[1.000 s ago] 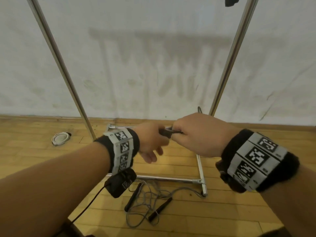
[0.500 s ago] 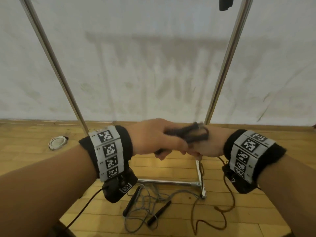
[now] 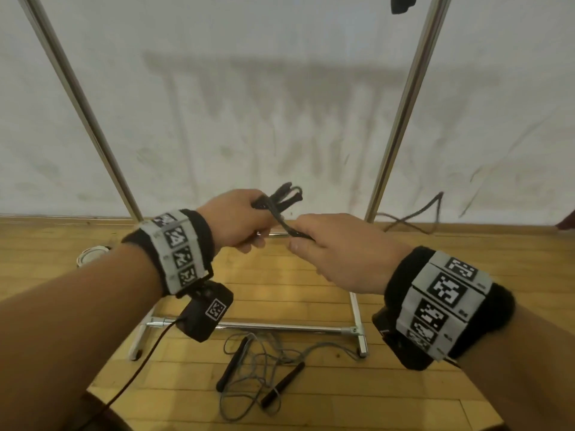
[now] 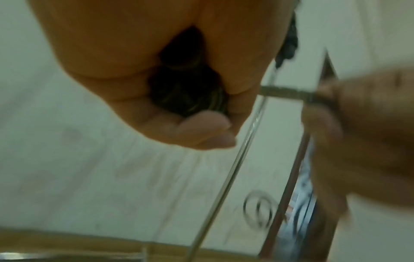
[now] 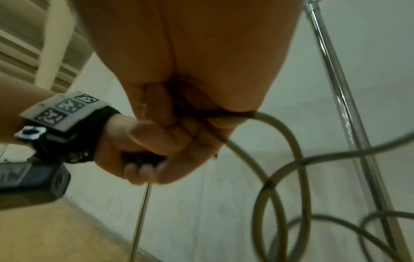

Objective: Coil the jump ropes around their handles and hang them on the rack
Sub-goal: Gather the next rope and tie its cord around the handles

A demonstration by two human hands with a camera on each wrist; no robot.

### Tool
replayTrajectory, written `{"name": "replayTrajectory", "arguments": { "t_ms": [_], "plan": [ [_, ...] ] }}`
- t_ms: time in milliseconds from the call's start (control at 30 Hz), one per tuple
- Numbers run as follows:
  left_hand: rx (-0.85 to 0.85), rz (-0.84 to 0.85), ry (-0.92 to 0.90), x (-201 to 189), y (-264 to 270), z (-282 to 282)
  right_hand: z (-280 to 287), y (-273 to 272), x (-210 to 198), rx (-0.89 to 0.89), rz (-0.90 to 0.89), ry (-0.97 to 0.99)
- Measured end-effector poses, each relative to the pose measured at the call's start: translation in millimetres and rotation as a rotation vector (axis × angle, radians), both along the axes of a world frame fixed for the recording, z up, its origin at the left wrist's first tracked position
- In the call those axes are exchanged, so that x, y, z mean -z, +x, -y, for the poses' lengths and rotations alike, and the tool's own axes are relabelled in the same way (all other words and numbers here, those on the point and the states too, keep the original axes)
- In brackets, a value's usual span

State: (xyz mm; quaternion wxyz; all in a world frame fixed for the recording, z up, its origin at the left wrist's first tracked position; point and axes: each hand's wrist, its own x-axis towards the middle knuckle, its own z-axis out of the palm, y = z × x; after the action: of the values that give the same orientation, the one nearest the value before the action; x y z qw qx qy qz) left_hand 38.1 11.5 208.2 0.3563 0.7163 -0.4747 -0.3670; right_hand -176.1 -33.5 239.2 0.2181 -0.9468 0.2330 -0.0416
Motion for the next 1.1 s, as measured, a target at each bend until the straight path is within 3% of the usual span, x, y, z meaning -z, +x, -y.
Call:
{"name": "replayTrajectory", "arguments": {
  "t_ms": [100, 167, 233, 333, 400, 567, 633, 767, 867, 1000, 1067, 1100],
  "plan": [
    [0.197, -0.396, -0.061, -13.2, 8.5, -12.1, 8.4, -7.9, 9.4, 0.066, -0.075, 0.194],
    [0.39, -0.414, -0.031, -21.4, -1.0, -19.9, 16.5, -11.7, 16.8, 0.098, -0.126, 0.218],
    [0.522, -0.236, 0.041, -22.7, -14.9, -30.7, 20.0, -6.7, 22.6, 0.082, -0.183, 0.228],
    [0.634, 0.296, 0.214, -15.8, -41.9, -31.8, 28.8, -1.9, 19.7, -0.01, -0.351, -0.027],
    [0.605, 0.576, 0.29, -6.0, -52.2, -31.6, 29.9, 4.3, 17.0, -0.003, -0.391, -0.182],
    [0.464, 0.93, 0.311, 9.1, -54.8, -25.7, 16.6, 15.6, 3.9, 0.008, -0.231, -0.337],
    [0.353, 0.841, 0.266, 9.7, -41.3, -19.7, 2.6, 20.3, 1.0, 0.001, -0.18, -0.343],
    [-0.038, 0.08, 0.049, -3.7, -3.3, -11.3, -6.2, 23.4, 6.4, 0.115, -0.003, -0.103],
    [0.025, -0.288, -0.05, -9.4, 10.8, -15.6, -0.3, 18.9, 14.5, 0.142, 0.056, 0.148],
    [0.341, -0.474, -0.03, -14.0, 4.6, -27.7, 7.9, 14.1, 28.4, 0.116, -0.024, 0.235],
    [0.474, -0.366, 0.055, -16.7, -11.7, -32.8, 15.6, 13.7, 31.0, 0.094, -0.069, 0.241],
    [0.537, -0.226, 0.108, -16.3, -21.5, -35.6, 19.0, 15.0, 30.8, 0.049, -0.127, 0.203]
  ]
}}
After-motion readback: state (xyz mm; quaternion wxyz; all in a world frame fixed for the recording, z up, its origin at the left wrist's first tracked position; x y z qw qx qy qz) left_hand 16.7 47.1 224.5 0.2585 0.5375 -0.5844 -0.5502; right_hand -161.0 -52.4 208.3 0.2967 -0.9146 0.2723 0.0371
